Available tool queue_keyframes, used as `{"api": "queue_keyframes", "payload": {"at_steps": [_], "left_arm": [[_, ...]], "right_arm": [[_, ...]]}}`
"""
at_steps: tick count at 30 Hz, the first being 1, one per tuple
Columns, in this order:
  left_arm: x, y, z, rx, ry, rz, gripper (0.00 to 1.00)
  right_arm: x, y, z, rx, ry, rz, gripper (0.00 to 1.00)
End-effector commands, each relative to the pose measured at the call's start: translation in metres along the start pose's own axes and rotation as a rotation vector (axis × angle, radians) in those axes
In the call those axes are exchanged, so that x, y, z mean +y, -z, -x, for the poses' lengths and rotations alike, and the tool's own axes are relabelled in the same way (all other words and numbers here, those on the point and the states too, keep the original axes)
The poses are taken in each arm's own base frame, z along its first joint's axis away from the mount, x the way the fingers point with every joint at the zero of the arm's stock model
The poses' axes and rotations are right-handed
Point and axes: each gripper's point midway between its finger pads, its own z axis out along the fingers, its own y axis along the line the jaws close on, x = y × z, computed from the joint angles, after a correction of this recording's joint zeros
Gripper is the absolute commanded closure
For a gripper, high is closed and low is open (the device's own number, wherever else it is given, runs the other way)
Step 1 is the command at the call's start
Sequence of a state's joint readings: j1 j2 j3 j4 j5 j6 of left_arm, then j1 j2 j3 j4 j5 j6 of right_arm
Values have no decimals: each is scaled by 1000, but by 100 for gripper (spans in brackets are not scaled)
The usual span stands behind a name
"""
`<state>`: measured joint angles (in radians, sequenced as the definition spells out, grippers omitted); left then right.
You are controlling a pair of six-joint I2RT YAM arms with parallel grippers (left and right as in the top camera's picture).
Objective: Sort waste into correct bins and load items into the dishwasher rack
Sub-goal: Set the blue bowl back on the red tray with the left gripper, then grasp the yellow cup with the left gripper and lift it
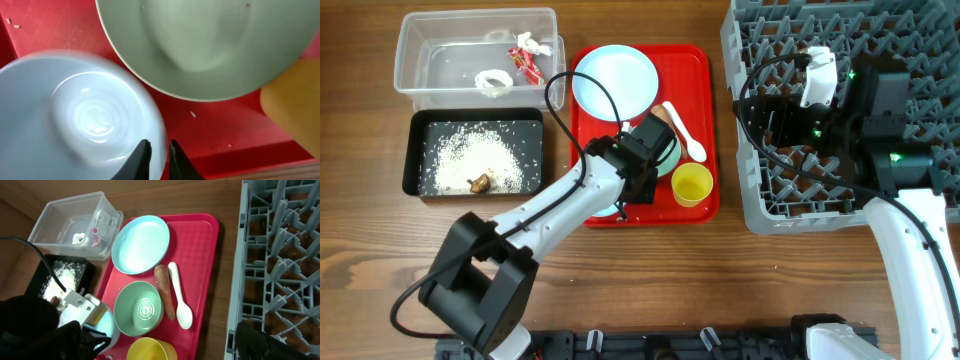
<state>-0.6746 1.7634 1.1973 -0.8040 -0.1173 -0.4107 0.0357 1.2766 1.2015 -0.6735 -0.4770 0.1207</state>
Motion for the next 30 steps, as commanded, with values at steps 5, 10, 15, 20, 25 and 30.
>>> {"api": "queue_keyframes", "payload": {"at_steps": [5,10,15,20,25,30], "left_arm": [[-11,11,8,-18,23,-54,53],[-42,37,42,-133,22,-212,36],[-68,42,55,-179,-20,-342,32],[-81,35,50,-151,-111,-399,32],[-82,33,46,-146,-183,-401,36],[-75,18,29,-77,-268,-364,39]], "right_arm": [[0,1,6,-10,-5,-8,0],[0,1,5,-6,-10,-8,0],[-1,1,3,2,-14,-9,0],[-1,1,3,3,-15,-9,0],[-1,1,3,4,-15,-10,0],[-1,1,3,4,-15,-9,0]]}}
